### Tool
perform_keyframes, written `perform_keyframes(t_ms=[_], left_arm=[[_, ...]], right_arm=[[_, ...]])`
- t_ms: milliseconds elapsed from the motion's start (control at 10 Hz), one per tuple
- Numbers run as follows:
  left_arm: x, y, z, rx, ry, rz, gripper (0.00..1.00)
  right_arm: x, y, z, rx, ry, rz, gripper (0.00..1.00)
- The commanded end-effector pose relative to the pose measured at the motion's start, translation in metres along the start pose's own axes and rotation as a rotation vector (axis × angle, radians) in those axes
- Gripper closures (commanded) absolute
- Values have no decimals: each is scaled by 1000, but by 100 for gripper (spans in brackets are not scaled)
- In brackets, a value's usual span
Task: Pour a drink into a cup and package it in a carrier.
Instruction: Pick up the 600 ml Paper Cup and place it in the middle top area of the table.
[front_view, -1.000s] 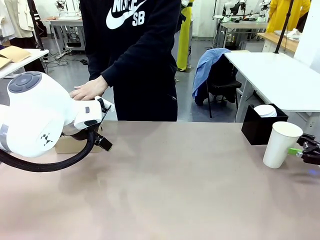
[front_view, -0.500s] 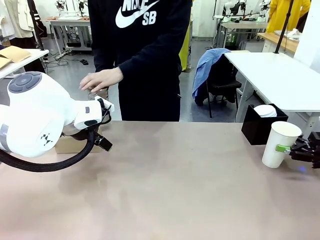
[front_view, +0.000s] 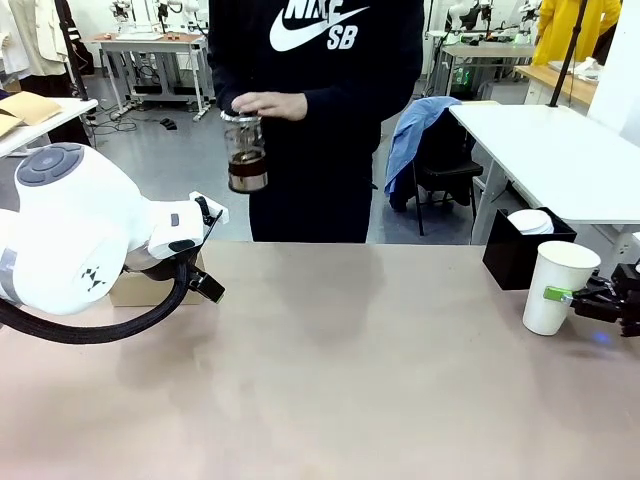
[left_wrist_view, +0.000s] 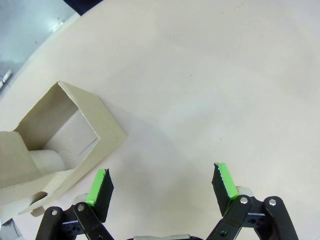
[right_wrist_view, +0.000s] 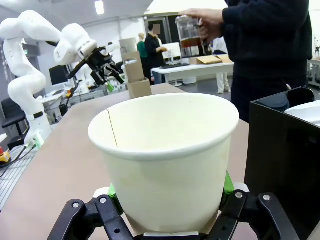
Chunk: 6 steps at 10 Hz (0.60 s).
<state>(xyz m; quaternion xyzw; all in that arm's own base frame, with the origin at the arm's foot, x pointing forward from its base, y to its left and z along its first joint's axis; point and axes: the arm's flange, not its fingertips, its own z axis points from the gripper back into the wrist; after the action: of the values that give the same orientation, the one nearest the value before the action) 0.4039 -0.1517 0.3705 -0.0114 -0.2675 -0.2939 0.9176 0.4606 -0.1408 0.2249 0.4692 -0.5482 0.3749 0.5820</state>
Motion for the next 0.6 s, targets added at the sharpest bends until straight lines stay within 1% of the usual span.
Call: perform_keyframes(t_ms=[0,200,300,400,500], left_arm=[[0,0,0,-1,0,0,0],[0,0,0,-1,0,0,0],[0,0,0,-1,0,0,0],[0,0,0,-1,0,0,0],[0,0,0,-1,0,0,0]], right_arm=[[1,0,-2,3,-1,4,20],[0,0,0,0,0,0,19],[17,11,-2,-35,-10,27,19],[44,26,-16,-52,-49,70,19],[68,40,-34,-69,-57,87,19]])
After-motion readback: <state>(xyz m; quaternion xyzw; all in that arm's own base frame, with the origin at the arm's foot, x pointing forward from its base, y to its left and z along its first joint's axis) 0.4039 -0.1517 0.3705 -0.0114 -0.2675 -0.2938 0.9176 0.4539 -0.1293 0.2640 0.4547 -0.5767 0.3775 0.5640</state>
